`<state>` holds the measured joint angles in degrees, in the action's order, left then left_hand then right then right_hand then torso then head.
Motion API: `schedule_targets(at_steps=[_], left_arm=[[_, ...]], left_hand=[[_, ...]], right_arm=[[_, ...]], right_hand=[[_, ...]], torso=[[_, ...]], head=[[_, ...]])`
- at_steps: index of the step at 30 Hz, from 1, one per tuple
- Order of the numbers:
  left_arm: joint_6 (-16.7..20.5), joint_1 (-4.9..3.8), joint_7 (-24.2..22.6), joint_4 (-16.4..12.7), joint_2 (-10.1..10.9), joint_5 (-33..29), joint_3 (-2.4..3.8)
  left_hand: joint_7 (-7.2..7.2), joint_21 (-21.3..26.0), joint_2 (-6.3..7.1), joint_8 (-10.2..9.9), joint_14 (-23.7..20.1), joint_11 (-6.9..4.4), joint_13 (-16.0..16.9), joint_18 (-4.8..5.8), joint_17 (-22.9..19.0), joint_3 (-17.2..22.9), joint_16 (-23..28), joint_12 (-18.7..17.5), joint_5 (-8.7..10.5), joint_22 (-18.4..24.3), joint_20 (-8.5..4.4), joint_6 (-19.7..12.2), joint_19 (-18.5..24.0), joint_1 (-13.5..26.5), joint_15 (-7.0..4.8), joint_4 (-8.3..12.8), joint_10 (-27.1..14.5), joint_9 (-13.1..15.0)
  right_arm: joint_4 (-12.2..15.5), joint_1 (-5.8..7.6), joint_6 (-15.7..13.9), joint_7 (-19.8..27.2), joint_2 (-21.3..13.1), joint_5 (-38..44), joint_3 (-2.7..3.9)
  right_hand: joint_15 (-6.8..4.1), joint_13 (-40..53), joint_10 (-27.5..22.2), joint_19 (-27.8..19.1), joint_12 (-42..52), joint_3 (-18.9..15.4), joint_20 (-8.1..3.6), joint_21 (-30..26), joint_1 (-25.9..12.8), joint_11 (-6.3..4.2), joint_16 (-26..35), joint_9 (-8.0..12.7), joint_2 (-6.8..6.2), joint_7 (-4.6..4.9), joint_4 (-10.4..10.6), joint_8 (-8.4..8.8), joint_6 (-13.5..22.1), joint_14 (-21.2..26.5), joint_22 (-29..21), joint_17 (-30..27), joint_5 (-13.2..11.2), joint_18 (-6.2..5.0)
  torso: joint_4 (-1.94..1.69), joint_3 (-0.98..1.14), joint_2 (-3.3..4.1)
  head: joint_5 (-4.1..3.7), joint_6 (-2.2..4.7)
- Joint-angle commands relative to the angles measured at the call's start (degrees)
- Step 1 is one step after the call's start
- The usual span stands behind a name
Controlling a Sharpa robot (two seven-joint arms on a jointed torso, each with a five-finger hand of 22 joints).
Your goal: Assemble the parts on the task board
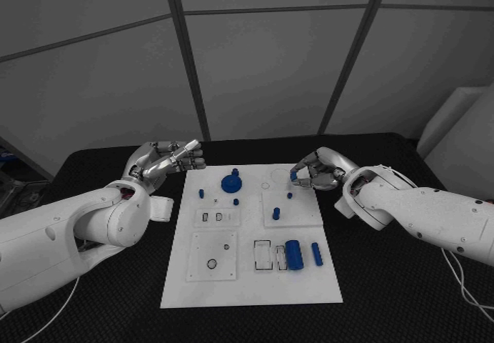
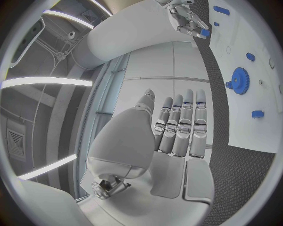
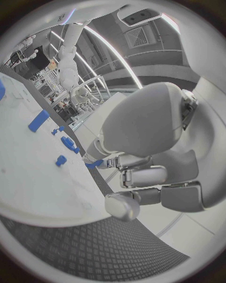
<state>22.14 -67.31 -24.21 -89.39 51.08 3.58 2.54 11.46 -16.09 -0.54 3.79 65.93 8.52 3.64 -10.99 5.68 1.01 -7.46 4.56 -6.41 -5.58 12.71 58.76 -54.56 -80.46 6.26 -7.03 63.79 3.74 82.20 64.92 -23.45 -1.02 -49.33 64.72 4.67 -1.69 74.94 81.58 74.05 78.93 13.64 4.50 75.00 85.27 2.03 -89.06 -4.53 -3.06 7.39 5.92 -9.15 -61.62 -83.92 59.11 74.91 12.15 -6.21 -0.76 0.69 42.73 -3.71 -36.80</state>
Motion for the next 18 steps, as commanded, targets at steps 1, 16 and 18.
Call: schedule_targets(at_steps=[1, 16, 18], left_arm=[[-0.8, -0.07, -0.1, 0.3, -0.2, 0.1, 0.03], [-0.9, -0.02, 0.0, 1.6, -1.0, 0.1, -0.01], [-1.0, -0.02, 0.0, 1.7, -1.1, 0.1, -0.01]], left_hand=[[0.26, 0.3, 0.04, -0.2, 0.3, 0.17, 0.1, 0.46, 0.1, 0.0, 0.3, -0.2, 0.2, 0.1, 0.01, 0.0, -0.3, 0.0, -0.02, 0.4, 0.1, -0.1], [0.25, 0.3, 0.03, -0.2, 0.3, 0.17, 0.1, 0.46, 0.1, 0.0, 0.4, -0.2, 0.2, 0.1, 0.01, 0.0, -0.3, 0.0, -0.02, 0.4, 0.1, -0.1], [0.25, 0.3, 0.03, -0.2, 0.3, 0.17, 0.1, 0.46, 0.1, 0.0, 0.4, -0.2, 0.2, 0.1, 0.01, 0.0, -0.3, 0.0, -0.02, 0.4, 0.1, -0.1]], right_arm=[[2.0, 0.5, -1.2, -4.7, 0.8, 2.2, 0.15], [5.2, 1.32, 1.7, -8.8, 10.1, 13.8, 0.34], [4.8, 1.32, 2.3, -9.7, 11.5, 15.0, 0.32]], right_hand=[[-0.43, 2.8, 0.1, 0.2, 0.4, 0.4, -0.3, 0.3, -0.3, -0.29, -0.3, -0.8, 0.24, -0.97, 0.1, -0.91, -1.3, -5.8, 0.2, 13.7, 0.2, 0.29], [-0.47, 3.1, 0.4, 0.7, 0.6, 0.8, -0.38, 0.7, -1.6, -0.34, -0.5, -0.9, -0.52, -1.04, -0.1, -0.98, -1.4, -5.9, 1.1, 14.2, 1.3, 0.46], [-0.5, 3.2, 0.4, 0.7, 0.7, 0.8, -0.39, 0.8, -1.8, -0.39, -0.6, -0.9, -0.58, -1.09, -0.1, -1.04, -1.5, -5.9, 1.1, 14.2, 1.4, 0.47]], torso=[[-0.08, -0.08, -0.11], [-0.18, -0.17, -0.14], [-0.16, -0.19, -0.13]], head=[[0.33, -0.24], [1.96, -0.79], [2.32, -0.99]])
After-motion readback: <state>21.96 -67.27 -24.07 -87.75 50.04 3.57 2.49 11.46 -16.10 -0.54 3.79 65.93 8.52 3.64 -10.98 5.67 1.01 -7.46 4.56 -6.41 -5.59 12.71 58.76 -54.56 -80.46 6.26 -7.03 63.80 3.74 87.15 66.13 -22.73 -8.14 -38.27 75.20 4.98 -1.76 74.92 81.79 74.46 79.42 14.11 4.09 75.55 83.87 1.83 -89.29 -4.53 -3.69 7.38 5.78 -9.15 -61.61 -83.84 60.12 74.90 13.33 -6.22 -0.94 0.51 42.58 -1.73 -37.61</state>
